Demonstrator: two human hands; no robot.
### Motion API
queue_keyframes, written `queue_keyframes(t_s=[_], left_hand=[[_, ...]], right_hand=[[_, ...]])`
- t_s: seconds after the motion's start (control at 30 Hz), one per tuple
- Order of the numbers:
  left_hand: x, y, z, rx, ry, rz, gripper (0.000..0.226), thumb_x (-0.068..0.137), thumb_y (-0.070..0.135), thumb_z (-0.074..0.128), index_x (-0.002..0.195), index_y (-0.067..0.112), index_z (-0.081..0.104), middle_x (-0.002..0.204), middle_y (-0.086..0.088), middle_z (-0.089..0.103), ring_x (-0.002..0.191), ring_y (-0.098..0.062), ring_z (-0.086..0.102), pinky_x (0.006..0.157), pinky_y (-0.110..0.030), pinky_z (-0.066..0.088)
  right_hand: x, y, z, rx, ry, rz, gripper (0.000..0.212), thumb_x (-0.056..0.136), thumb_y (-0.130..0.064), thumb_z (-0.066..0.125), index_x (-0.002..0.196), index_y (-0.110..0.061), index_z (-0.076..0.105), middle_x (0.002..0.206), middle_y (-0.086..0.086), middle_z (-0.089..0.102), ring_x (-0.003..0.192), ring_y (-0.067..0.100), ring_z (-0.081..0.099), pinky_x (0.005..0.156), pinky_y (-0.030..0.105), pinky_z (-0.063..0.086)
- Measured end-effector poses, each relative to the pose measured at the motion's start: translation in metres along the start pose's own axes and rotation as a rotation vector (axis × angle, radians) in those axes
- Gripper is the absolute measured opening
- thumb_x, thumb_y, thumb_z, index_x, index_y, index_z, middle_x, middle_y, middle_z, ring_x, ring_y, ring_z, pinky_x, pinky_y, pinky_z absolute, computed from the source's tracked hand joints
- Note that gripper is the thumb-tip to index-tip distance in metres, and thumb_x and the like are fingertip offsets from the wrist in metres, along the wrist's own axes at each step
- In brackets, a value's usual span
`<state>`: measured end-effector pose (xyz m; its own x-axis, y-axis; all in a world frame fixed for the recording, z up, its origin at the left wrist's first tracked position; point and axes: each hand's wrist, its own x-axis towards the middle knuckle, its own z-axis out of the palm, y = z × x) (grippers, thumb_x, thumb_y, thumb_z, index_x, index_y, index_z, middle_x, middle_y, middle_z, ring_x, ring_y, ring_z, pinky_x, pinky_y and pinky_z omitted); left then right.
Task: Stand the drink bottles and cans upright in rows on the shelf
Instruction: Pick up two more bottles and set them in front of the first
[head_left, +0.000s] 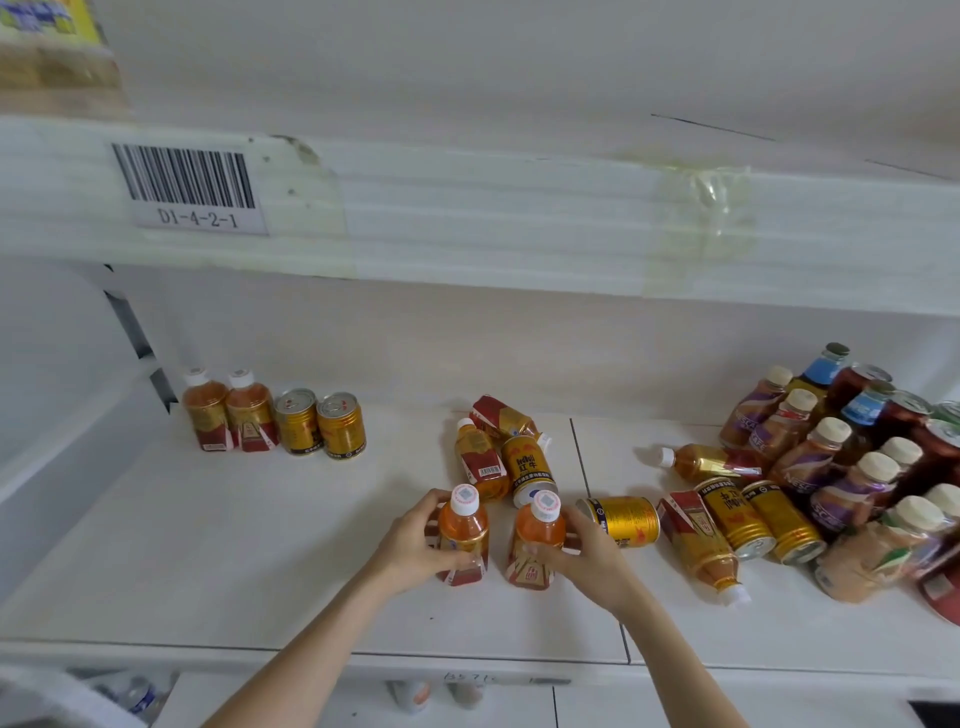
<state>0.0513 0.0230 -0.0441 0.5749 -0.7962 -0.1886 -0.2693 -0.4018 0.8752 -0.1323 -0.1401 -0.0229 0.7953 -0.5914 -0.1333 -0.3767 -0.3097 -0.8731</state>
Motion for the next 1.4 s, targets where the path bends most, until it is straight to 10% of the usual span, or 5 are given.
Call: queue_keyframes(t_s=[0.4, 0.97, 1.17, 1.4], left_hand=[[-0.008, -0.009, -0.017, -0.02, -0.013, 0.028, 0.073, 0.064, 0.032, 0.086, 0.124, 0.041, 0.047, 0.123, 0.01, 0.061, 0.115, -0.012, 0.057, 0.098, -0.042, 0.051], [-0.035, -0.041, -0.118, 0.044, -0.098, 0.125, 0.071, 0.066, 0.032, 0.085, 0.126, 0.037, 0.047, 0.123, 0.008, 0.061, 0.114, -0.012, 0.056, 0.098, -0.034, 0.047], [-0.044, -0.046, -0.144, 0.019, -0.065, 0.122, 0.07, 0.068, 0.033, 0.084, 0.128, 0.037, 0.047, 0.123, 0.01, 0.059, 0.113, -0.01, 0.054, 0.093, -0.03, 0.044], [-0.056, -0.064, -0.184, -0.003, -0.046, 0.093, 0.07, 0.07, 0.029, 0.083, 0.13, 0.033, 0.047, 0.124, 0.008, 0.061, 0.115, -0.013, 0.055, 0.095, -0.032, 0.045]], right_hand=[[-0.01, 0.007, 0.023, 0.02, 0.104, -0.019, 0.062, 0.071, -0.012, 0.08, 0.125, -0.021, 0.052, 0.117, -0.005, 0.065, 0.106, 0.014, 0.061, 0.092, 0.035, 0.054], [-0.018, -0.064, 0.104, 0.025, 0.269, -0.053, 0.064, 0.071, -0.009, 0.079, 0.129, -0.018, 0.053, 0.117, -0.001, 0.066, 0.105, 0.019, 0.062, 0.093, 0.038, 0.053], [-0.013, -0.09, 0.125, 0.001, 0.226, -0.079, 0.065, 0.073, -0.012, 0.079, 0.13, -0.024, 0.05, 0.115, -0.007, 0.064, 0.102, 0.01, 0.06, 0.081, 0.018, 0.048], [-0.003, -0.11, 0.164, -0.029, 0.167, -0.09, 0.062, 0.073, -0.011, 0.078, 0.129, -0.022, 0.052, 0.116, -0.003, 0.065, 0.105, 0.015, 0.061, 0.093, 0.032, 0.051]])
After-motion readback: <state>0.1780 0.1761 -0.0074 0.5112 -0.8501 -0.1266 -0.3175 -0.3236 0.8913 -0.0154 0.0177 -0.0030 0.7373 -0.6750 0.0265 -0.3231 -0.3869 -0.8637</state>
